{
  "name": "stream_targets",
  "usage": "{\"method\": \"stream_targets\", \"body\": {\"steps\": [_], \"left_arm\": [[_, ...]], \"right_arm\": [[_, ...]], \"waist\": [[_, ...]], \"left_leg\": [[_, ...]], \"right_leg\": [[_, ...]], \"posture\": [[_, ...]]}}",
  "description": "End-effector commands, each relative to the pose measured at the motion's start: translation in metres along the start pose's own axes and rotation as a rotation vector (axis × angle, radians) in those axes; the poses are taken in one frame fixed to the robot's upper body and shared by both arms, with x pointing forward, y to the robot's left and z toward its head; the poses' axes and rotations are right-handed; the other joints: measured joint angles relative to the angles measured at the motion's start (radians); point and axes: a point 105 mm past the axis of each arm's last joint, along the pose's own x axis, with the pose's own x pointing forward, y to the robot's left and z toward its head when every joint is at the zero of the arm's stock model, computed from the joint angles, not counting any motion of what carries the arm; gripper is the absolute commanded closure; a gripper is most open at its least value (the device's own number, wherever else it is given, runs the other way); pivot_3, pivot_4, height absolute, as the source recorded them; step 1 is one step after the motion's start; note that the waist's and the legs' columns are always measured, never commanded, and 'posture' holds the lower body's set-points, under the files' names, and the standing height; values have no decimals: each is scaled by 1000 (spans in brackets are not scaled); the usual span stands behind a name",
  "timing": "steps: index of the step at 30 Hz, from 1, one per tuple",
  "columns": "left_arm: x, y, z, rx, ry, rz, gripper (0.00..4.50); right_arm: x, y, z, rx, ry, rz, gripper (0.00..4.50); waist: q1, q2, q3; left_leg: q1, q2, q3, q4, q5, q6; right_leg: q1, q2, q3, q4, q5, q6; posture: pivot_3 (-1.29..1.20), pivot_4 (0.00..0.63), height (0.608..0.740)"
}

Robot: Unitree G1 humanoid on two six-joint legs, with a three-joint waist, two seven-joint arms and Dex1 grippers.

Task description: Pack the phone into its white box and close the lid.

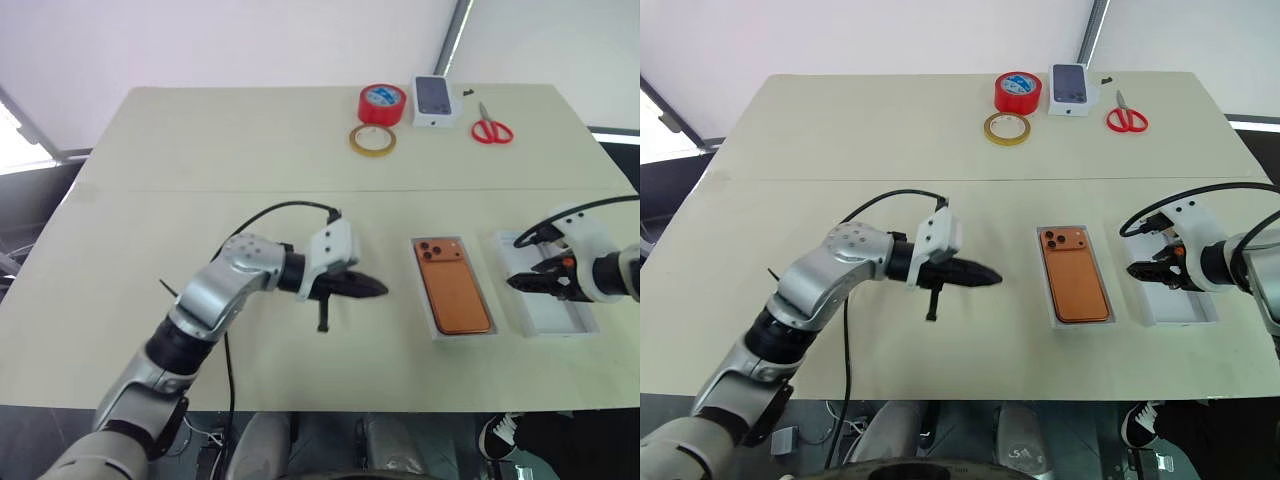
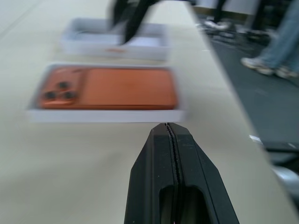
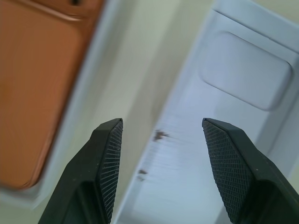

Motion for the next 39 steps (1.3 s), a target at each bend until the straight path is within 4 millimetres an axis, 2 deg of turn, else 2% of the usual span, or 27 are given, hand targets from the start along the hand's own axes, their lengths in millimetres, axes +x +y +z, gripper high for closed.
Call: {"method": "stream_targets", "body": {"steps": [1, 5, 6, 8, 12, 16, 19, 25, 28, 30, 36, 39], "left_arm": [[0, -17, 13, 73, -38, -82, 4500], [1, -16, 13, 77, -39, -60, 4500], [1, -15, 12, 80, -33, -50, 4500], [2, -12, 9, 86, -13, -13, 4500], [-1, -1, -1, 90, 40, 74, 4500], [-6, 13, -3, 63, 43, 187, 4500], [-10, 23, -4, 47, 48, 259, 4500], [-26, 47, -6, 31, 64, 413, 4500], [-36, 57, -6, 22, 63, 472, 4500], [-41, 61, -7, 14, 67, 492, 4500], [-50, 74, -11, 15, 90, 531, 4500], [-51, 77, -10, 16, 84, 539, 4500]], "right_arm": [[4, 2, -1, 37, 12, -7, 1676], [12, 5, -9, 65, 37, -10, 1676], [13, 6, -9, 69, 38, -10, 1910], [13, 5, -8, 84, 28, -20, 2506], [10, -2, -5, 102, 16, -64, 4464], [4, -2, 0, 99, -7, -73, 4464], [-5, -1, 10, 57, -50, -83, 4464], [-42, 21, 59, 72, -247, 90, 4464], [-62, 54, 80, 40, -349, 358, 4464], [-71, 78, 84, 26, -360, 552, 4464], [-77, 140, 66, 83, -237, 900, 4464], [-65, 155, 55, 122, -193, 964, 4464]], "waist": [[1, 0, 0], [-1, 0, 0], [-2, 0, 0], [-3, 0, 0], [-4, 0, 0], [-6, 0, 0], [-6, 0, 0], [-22, 2, 0], [-20, 2, 0], [-20, 1, 1], [-18, 0, 1], [-24, -1, 2]], "left_leg": [[0, 0, 0, 0, 0, 0], [0, 0, 0, 0, -3, 6], [0, 0, 0, 0, -4, 6], [0, 0, 0, 0, -4, 6], [0, 0, 0, 0, -4, 6], [0, 0, 0, 0, -4, 7], [0, 0, 0, 0, -4, 7], [0, 1, 0, 0, -4, 7], [0, 1, 0, 0, -4, 7], [0, 1, 0, 0, -4, 7], [-2, 1, 1, 2, -5, 9], [-3, 2, 2, 3, -5, 10]], "right_leg": [[0, 0, 0, 0, 0, 0], [0, 0, 0, 0, 0, 0], [0, 0, 0, 0, 0, 0], [0, 0, 0, 0, 0, 0], [0, 1, 0, 0, 0, 0], [0, 1, 0, 0, 0, 0], [0, 1, 0, 1, 0, 0], [-1, 2, 0, 1, 0, 0], [-1, 2, 0, 1, 0, 0], [0, 1, 0, 1, 0, 0], [1, 1, -2, 0, 0, 0], [0, 1, -3, 0, 0, 0]], "posture": [[0, 150, 740], [0, 150, 740], [0, 150, 740], [0, 150, 740], [0, 150, 740], [0, 150, 740], [0, 150, 740], [0, 150, 740], [0, 150, 740], [0, 150, 740], [0, 150, 740], [0, 150, 740]]}}
